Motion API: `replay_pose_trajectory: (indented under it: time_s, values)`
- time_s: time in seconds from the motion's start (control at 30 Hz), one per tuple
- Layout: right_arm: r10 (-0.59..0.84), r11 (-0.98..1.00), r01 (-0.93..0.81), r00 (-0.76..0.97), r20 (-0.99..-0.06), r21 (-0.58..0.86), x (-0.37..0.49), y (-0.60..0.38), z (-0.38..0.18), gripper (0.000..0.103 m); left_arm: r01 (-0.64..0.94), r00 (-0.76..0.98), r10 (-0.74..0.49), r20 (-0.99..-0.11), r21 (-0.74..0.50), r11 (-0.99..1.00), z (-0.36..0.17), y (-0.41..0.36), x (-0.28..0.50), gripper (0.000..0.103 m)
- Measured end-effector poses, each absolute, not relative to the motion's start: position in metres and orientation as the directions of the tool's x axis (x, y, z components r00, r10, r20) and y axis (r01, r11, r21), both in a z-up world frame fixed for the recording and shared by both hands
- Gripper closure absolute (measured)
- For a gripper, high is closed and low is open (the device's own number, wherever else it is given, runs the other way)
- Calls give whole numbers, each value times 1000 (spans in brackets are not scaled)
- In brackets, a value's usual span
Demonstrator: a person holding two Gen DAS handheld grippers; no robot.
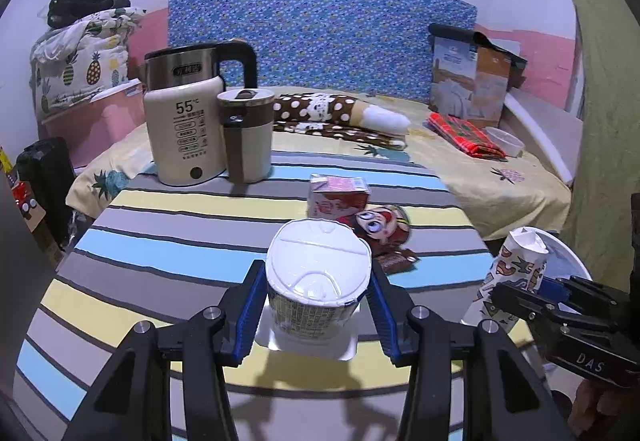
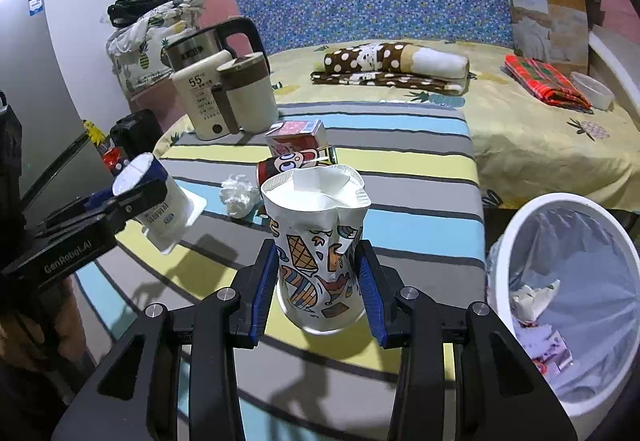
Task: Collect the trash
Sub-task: 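Carry the yogurt cup and paper cup over the bin and open both tools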
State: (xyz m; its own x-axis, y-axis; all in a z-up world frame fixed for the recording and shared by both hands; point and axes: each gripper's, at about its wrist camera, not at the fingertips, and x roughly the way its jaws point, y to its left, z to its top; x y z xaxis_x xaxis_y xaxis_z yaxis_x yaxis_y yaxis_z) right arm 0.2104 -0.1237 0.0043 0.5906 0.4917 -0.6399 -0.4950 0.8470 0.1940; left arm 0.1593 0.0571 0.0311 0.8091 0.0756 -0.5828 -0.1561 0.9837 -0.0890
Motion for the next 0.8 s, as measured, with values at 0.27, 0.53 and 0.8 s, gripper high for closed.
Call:
replay_pose_trajectory:
  time_s: [0.27,0.53,0.8]
  values:
    - [481,858,-474,611,-629,196,195,-137,7,61,-104,814,28,-580,-99,990,37,31,144,54]
    - [463,873,-446,627,-626,198,189,-151,8,61,-50,813,-19,-583,-102,994,40,5,140,54]
    - [432,894,-400,654,-621,200,186,-174,7,61,19,804,-77,-590,-104,994,40,-27,147,54]
